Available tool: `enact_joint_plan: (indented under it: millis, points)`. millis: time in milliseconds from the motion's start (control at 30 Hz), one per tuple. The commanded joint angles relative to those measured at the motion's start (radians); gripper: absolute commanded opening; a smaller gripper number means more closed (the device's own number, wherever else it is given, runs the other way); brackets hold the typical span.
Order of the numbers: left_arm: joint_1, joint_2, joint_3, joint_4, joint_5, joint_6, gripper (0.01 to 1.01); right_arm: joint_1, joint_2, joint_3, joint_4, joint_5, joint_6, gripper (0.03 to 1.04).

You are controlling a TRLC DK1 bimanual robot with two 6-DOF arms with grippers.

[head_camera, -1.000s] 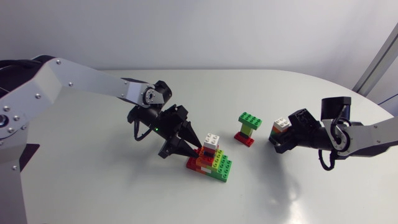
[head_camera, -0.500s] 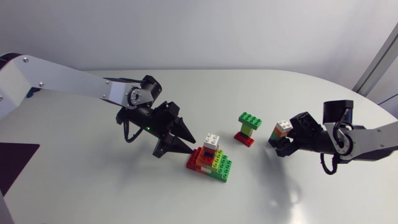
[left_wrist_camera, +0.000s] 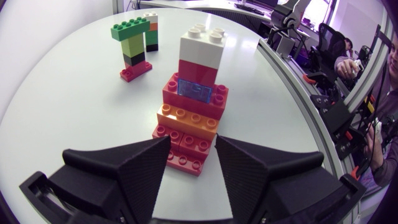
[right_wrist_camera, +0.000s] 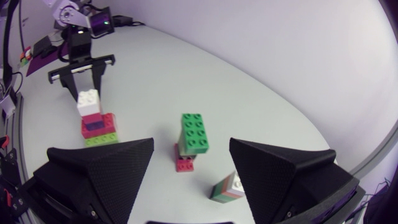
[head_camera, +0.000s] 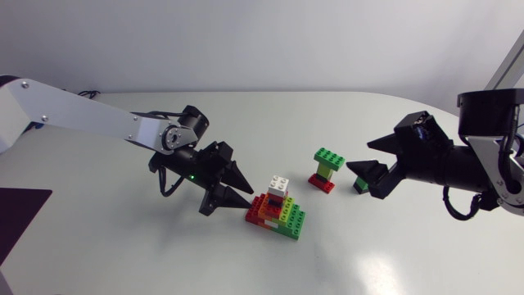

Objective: Disassemble duplo

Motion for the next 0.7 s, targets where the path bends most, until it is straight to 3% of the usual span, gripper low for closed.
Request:
enact_joint_plan:
  millis: [0,200,400,667]
  points:
    - [-0.009,-0.003,-0.021,0.02,-0.011,-0.033,0.526,0.078,-0.011,0.017,-0.029,0.003,0.044,0.88]
    - [-0.045,0.004,-0.012,0.052,-0.03,-0.079,0.526,0.204,0.042,0.029,-0.021,-0.005,0.061,0.88]
    - [-0.078,0.021,-0.004,0.083,-0.047,-0.115,0.526,0.264,0.148,0.029,0.032,-0.031,0.056,0.88]
    - [-0.076,0.038,0.003,0.086,-0.059,-0.117,0.526,0.334,0.179,0.049,0.025,-0.017,0.056,0.88]
